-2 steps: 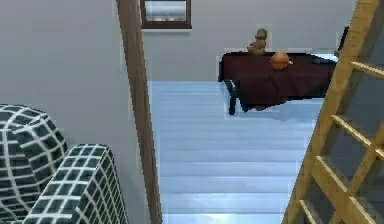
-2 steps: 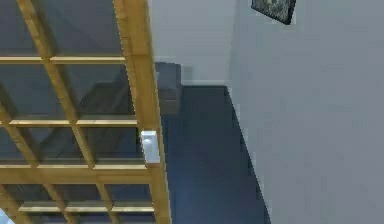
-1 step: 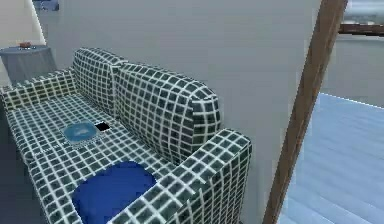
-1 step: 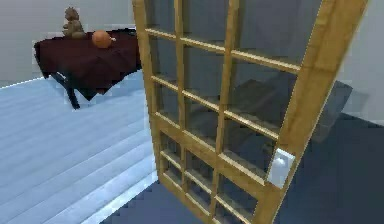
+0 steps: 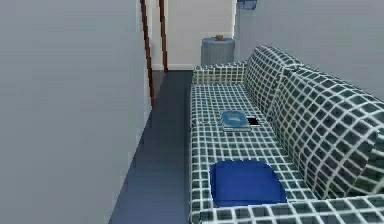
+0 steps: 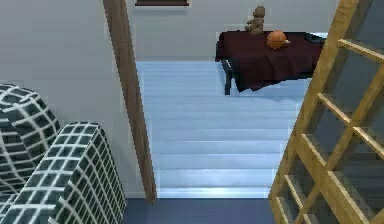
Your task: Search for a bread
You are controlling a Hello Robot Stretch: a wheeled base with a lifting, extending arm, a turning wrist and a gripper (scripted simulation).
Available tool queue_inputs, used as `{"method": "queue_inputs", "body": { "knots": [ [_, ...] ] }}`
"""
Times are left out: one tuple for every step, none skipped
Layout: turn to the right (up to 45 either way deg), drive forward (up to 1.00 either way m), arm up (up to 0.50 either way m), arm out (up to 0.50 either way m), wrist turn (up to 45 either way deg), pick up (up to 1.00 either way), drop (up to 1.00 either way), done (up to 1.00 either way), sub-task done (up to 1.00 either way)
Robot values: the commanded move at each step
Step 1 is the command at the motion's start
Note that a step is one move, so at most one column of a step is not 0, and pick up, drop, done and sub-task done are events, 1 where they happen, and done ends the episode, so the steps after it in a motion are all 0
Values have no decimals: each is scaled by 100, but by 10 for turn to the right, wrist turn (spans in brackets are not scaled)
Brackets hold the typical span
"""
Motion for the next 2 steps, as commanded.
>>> {"method": "queue_inputs", "body": {
  "knots": [
    [-240, 0, 0, 0, 0, 0, 0, 0, 0],
    [0, 30, 0, 0, 0, 0, 0, 0, 0]
  ]
}}
